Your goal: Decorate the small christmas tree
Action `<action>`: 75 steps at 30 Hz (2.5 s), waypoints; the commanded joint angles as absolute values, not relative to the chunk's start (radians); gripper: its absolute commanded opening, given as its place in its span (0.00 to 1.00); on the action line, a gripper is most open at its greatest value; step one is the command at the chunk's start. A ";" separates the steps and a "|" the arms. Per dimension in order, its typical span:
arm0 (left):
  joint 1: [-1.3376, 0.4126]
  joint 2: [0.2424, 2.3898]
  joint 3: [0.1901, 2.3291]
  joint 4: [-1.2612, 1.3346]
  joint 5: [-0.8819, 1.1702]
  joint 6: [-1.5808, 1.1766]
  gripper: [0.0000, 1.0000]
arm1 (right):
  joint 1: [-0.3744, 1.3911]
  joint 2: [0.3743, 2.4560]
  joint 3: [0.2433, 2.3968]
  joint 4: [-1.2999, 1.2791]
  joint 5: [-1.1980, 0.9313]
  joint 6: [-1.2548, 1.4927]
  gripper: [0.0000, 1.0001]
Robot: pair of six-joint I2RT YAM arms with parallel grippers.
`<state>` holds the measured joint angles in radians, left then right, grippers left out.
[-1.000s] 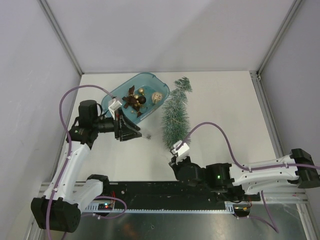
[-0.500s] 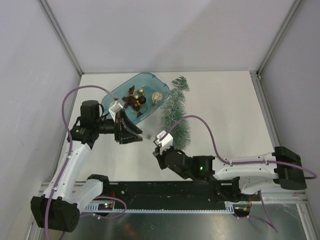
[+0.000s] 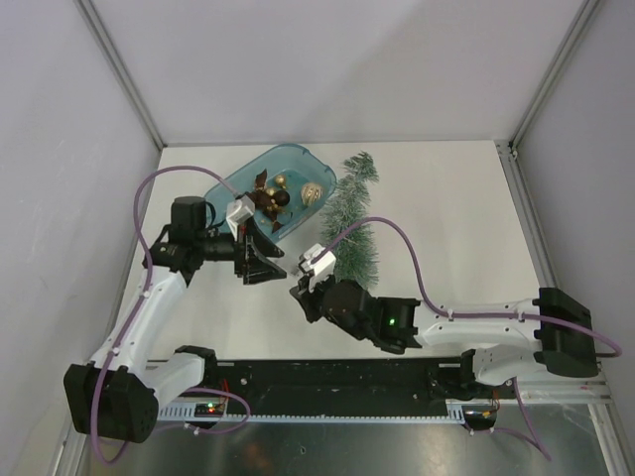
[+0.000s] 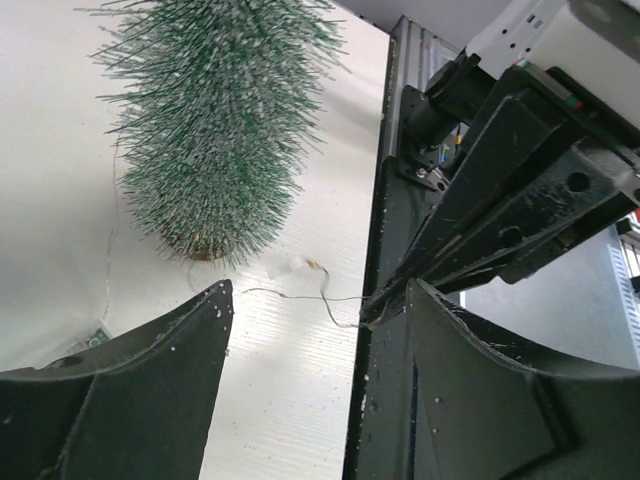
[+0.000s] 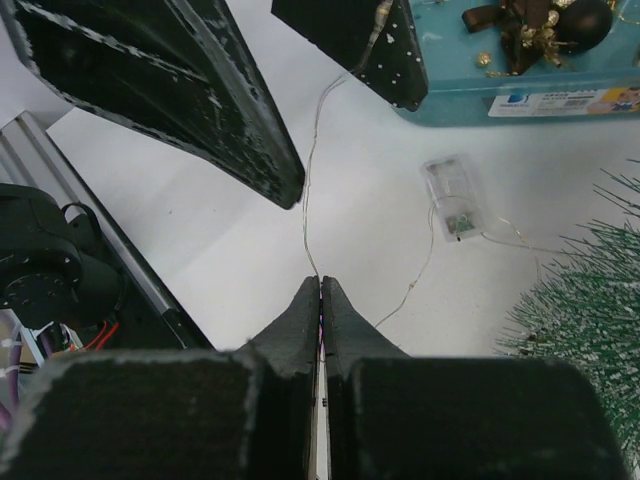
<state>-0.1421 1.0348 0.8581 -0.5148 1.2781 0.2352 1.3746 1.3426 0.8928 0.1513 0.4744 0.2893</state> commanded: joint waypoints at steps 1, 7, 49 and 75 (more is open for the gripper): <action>-0.152 1.041 0.844 -0.511 1.239 0.314 0.76 | 1.365 1.356 0.938 0.207 0.447 0.273 0.00; -0.156 1.056 0.846 -0.511 1.269 0.313 0.45 | 1.354 1.366 0.943 0.215 0.425 0.278 0.00; -0.308 1.743 1.423 -0.225 0.465 0.110 0.00 | 1.058 0.607 0.935 -0.112 0.614 0.256 0.67; -0.499 2.240 1.996 -0.213 0.652 0.028 0.06 | 0.186 1.369 0.904 0.199 -0.332 0.680 0.77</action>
